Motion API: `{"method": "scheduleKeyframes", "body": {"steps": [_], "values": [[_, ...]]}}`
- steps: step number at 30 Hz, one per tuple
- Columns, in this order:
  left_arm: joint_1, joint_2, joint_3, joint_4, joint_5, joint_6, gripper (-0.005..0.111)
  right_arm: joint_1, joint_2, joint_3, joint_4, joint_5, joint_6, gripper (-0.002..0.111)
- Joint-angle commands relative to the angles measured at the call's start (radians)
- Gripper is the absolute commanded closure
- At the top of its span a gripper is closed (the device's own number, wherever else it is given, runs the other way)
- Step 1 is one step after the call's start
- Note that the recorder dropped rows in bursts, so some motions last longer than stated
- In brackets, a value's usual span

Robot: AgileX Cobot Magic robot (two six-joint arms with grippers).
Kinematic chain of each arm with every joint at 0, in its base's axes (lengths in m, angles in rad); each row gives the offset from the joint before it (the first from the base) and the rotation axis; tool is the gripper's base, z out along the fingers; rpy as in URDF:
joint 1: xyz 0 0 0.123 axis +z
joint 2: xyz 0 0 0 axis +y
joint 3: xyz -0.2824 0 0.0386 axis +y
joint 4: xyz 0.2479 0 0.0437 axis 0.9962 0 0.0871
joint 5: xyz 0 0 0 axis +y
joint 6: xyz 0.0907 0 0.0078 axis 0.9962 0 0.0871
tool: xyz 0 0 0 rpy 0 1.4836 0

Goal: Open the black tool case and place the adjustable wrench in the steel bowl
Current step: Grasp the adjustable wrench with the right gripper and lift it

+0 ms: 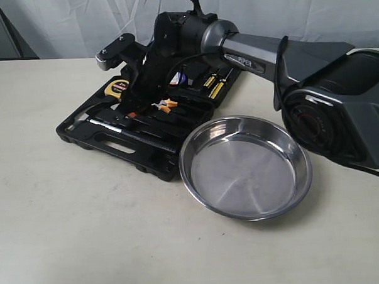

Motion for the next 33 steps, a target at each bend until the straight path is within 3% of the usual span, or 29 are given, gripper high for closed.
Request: {"method": "scheduleKeyframes", "body": {"steps": [1,25,27,31,33], "values": [[-0.001,0.004,-0.002,-0.002,-0.007,-0.001,0.106,-0.004,0.016,0.003,-0.021,-0.020,0.027,0.062],[-0.001,0.004,-0.002,-0.002,-0.007,-0.001,0.106,-0.004,0.089,0.003,-0.060,-0.046,0.060,0.065],[-0.001,0.004,-0.002,-0.002,-0.007,-0.001,0.106,-0.004,0.089,0.003,-0.060,-0.048,0.060,0.070],[-0.001,0.004,-0.002,-0.002,-0.007,-0.001,0.106,-0.004,0.083,0.003,-0.058,-0.048,0.060,0.103],[-0.001,0.004,-0.002,-0.002,-0.007,-0.001,0.106,-0.004,0.083,0.003,-0.036,-0.050,0.060,0.102]]}}
